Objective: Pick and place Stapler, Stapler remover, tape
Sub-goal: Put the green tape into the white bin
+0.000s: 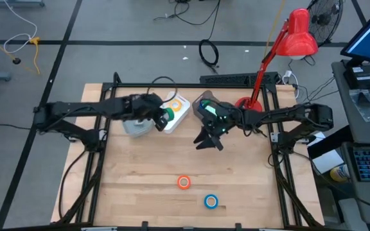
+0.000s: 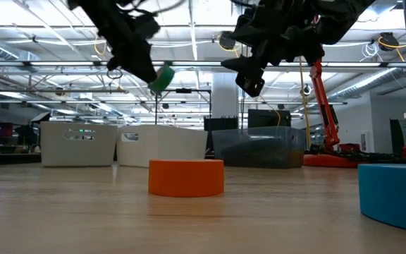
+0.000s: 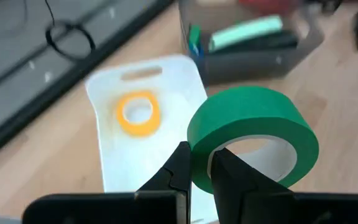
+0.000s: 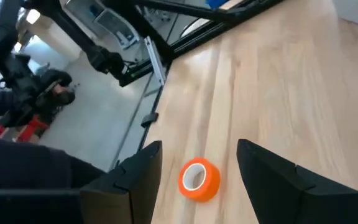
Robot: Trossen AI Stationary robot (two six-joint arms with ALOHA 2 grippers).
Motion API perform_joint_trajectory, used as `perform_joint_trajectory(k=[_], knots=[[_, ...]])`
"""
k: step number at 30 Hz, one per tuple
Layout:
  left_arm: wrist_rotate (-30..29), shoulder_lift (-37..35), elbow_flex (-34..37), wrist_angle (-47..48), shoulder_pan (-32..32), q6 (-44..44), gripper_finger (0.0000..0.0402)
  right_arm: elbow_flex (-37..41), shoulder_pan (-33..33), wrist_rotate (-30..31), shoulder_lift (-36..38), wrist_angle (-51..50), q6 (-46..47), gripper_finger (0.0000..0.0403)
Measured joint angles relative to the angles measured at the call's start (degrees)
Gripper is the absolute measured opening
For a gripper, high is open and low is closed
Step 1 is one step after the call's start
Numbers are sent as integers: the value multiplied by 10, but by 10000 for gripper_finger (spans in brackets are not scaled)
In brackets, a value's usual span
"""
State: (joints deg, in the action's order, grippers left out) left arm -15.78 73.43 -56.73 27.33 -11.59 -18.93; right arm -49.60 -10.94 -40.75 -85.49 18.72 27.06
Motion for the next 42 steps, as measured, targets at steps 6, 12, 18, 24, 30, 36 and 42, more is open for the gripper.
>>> perform_joint_trajectory(k=[6, 12, 18, 24, 30, 36, 42], knots=[[60, 107, -120, 149, -47, 13, 33, 0, 0, 1, 13, -12, -49, 199], [90, 219, -233, 276, -93, 40, 33, 40, -17, 3, 67, -10, -69, 203], [104, 290, -291, 339, -138, 65, 33, 137, -44, 48, 183, 6, -53, 200], [117, 339, -309, 337, -174, 75, 33, 229, -44, 96, 295, 92, -52, 203], [119, 379, -309, 338, -178, 83, 33, 317, -44, 99, 368, 223, -39, 205], [118, 389, -310, 336, -176, 88, 33, 377, -44, 140, 409, 291, 7, 202], [124, 407, -310, 334, -176, 88, 33, 391, -44, 138, 423, 304, 4, 205]])
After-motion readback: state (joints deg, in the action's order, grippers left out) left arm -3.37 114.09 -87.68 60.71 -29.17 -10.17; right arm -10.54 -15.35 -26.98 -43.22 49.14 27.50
